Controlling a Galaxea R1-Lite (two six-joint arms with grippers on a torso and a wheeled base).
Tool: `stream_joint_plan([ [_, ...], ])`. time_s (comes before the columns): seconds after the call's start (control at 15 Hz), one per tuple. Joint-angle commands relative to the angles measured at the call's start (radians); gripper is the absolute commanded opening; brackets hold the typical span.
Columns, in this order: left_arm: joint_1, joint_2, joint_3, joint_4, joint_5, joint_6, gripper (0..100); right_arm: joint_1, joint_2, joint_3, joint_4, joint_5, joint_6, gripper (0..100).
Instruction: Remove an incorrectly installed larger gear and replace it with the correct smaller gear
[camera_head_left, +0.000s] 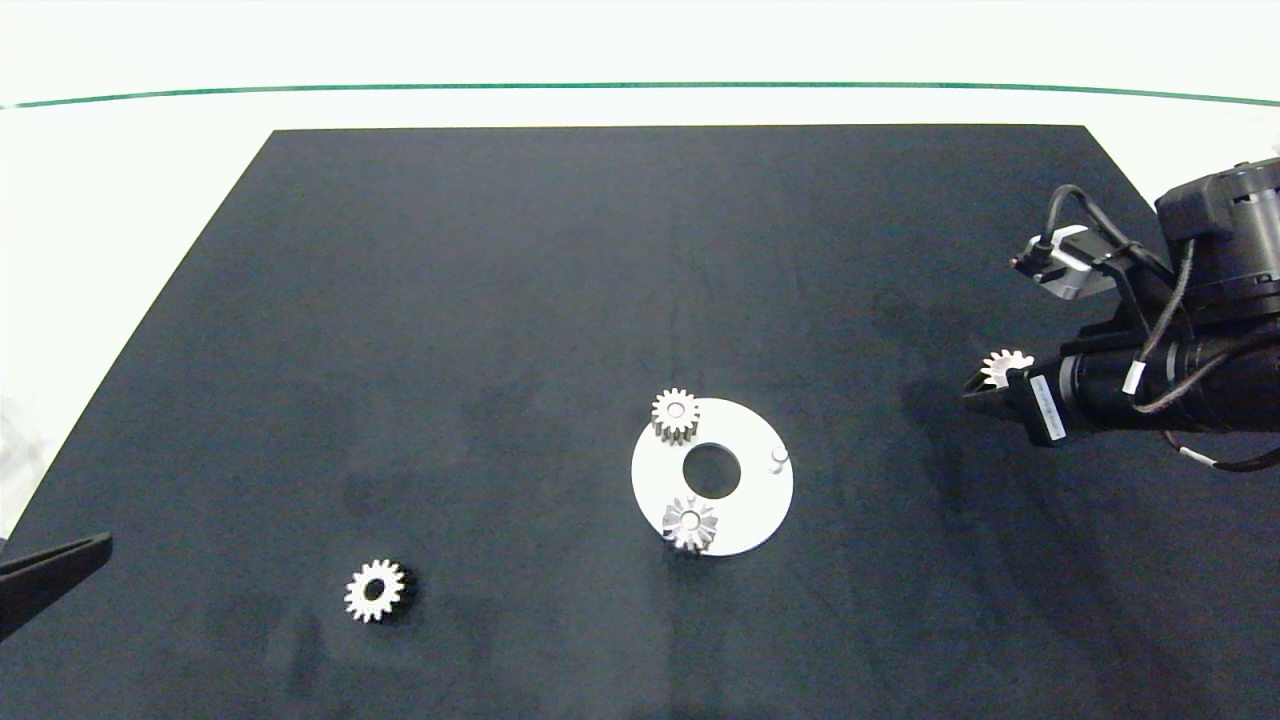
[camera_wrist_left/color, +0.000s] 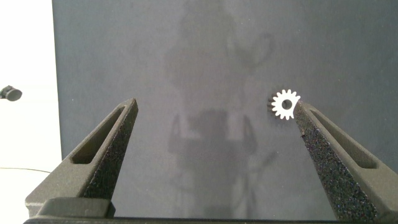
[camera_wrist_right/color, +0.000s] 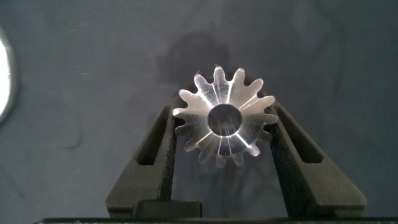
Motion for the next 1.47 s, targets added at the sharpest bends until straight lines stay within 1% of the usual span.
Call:
stream_joint_plan([
  [0.07,0.001,0.001,0.005,0.002,0.000,0.000,100,-0.034,0.009,0.021,-0.001,0.011,0.001,28],
  [0.2,0.001,0.000,0.008,0.002,0.000,0.002,100,-0.039,0.029,0.045,-0.016,0.012,0.001,28],
  [0.4,0.003,0.000,0.012,0.002,0.000,0.002,100,-0.037,0.048,0.105,-0.098,0.006,0.000,28],
  [0.47,0.003,0.000,0.012,0.002,0.000,0.002,100,-0.036,0.049,0.116,-0.115,0.004,0.000,28],
  [0.87,0.001,0.000,0.015,0.002,0.000,0.002,100,-0.034,0.061,0.133,-0.119,0.011,0.001,28],
  [0.93,0.001,0.001,0.015,0.002,0.000,0.002,100,-0.034,0.063,0.134,-0.121,0.012,0.001,100],
  [1.47,0.000,-0.002,0.017,0.002,0.000,0.005,100,-0.031,0.048,0.133,-0.118,0.006,0.003,100],
])
